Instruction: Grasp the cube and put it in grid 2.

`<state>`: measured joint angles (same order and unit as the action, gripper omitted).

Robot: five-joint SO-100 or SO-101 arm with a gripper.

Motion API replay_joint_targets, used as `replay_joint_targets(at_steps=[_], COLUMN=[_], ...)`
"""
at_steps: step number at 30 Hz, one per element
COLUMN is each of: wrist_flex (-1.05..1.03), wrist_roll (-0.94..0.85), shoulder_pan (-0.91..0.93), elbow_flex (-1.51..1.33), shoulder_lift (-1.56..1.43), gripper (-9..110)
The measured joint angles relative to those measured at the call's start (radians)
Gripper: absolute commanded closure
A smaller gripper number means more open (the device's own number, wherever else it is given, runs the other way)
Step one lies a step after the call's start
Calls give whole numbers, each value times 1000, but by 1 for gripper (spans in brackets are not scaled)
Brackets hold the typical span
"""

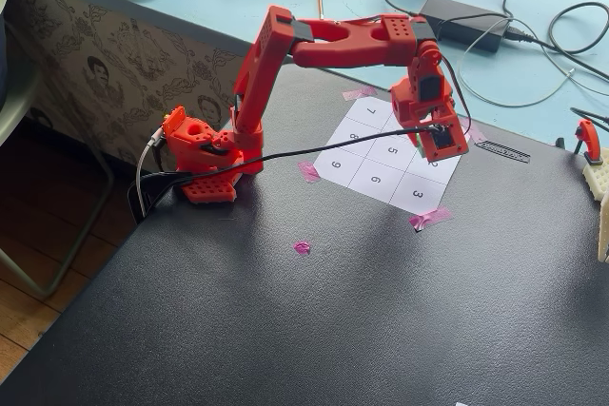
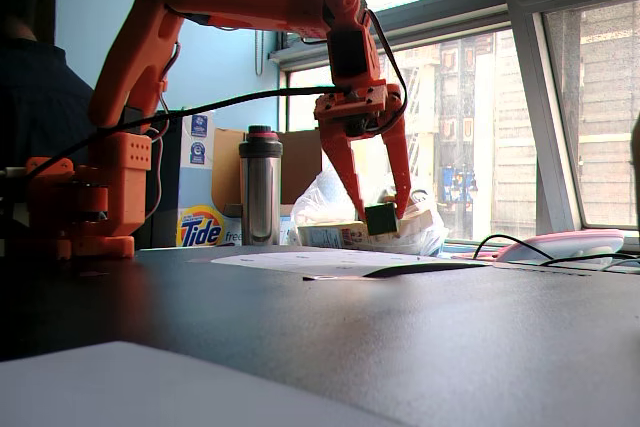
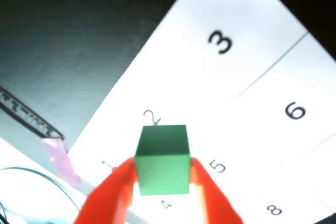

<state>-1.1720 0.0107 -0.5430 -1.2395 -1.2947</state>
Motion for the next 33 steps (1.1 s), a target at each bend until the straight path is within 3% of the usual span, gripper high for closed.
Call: replay_joint_targets(at_steps=[7,11,26,33], wrist_flex=[40,43,49,26], wrist_roll=[-11,-25,-6,-26], shoulder_pan=[41,51,0,66], elbow_flex=[-49,-58,-71,-71], shoulder_lift=[0,0,0,-106], gripper=[100,80,78,78])
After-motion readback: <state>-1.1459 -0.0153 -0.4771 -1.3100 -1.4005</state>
